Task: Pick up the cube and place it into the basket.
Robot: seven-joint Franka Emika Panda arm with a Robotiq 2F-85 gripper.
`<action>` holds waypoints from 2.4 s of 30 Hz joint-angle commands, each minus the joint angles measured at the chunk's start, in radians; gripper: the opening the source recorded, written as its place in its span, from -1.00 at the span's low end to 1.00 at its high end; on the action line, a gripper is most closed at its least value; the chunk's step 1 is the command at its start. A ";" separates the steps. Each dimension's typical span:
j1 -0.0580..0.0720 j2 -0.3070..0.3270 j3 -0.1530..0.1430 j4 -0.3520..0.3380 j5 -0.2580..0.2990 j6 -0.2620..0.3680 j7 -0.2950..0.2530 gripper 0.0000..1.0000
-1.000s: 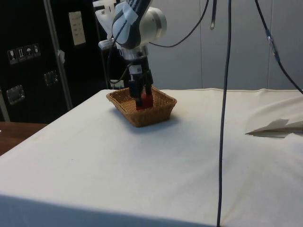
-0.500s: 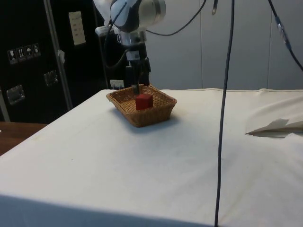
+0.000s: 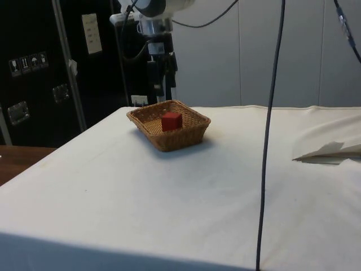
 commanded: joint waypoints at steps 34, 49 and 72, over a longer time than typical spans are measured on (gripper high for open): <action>0.049 -0.161 0.012 0.002 -0.112 -0.094 -0.023 1.00; 0.062 -0.202 0.050 0.002 -0.144 -0.111 -0.037 1.00; 0.076 -0.288 0.091 -0.096 -0.158 -0.080 -0.016 1.00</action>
